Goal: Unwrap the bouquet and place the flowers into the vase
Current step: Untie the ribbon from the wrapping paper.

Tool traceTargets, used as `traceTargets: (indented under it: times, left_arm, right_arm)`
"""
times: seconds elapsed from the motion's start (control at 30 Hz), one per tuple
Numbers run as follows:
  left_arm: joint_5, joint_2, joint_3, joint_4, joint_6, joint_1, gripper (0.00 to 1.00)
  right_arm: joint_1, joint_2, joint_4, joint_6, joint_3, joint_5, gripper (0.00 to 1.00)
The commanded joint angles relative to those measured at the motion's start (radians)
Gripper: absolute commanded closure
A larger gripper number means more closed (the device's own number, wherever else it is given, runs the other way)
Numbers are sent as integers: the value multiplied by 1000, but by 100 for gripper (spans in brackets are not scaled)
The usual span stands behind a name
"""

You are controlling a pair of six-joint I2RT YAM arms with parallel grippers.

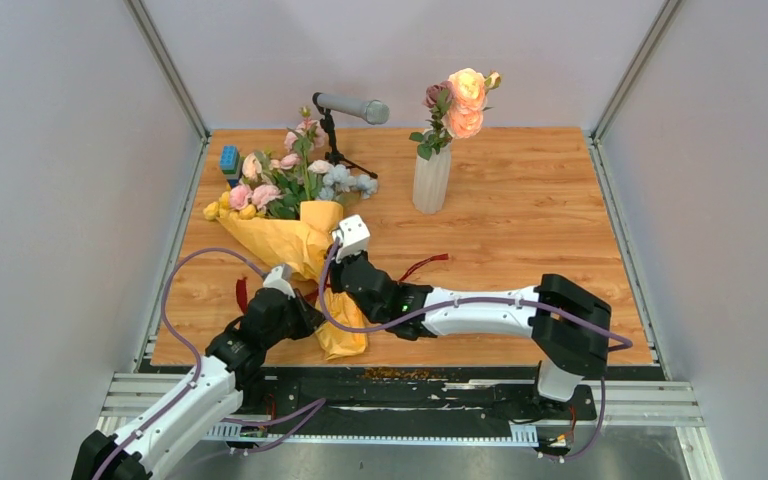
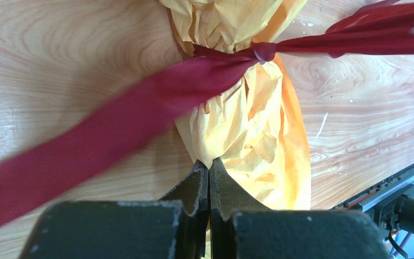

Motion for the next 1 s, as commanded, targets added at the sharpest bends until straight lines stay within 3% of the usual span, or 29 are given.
traceTargets:
  times: [0.0, 0.37, 0.47, 0.57, 0.67, 0.83, 0.97]
  left_arm:
    - [-78, 0, -25, -102, 30, 3, 100]
    - [-76, -13, -4, -116, 35, 3, 100]
    - [-69, -20, 18, -130, 41, 3, 100]
    - [-55, -33, 48, -151, 46, 4, 79]
    - [-43, -52, 90, -181, 52, 3, 58]
    - [-9, -78, 172, -278, 77, 3, 42]
    - [39, -81, 212, -291, 72, 3, 33]
  right_arm:
    - [-22, -90, 54, 47, 70, 38, 100]
    - [-43, -104, 28, 70, 34, -4, 100]
    - [-54, -113, 1, 79, 27, 1, 90]
    - [-81, -136, -36, 96, 0, -15, 71]
    - [-127, -172, -82, 136, -51, -53, 59]
    - [-230, -230, -139, 174, -141, -182, 47]
    - [-255, -279, -89, 84, -222, -291, 40]
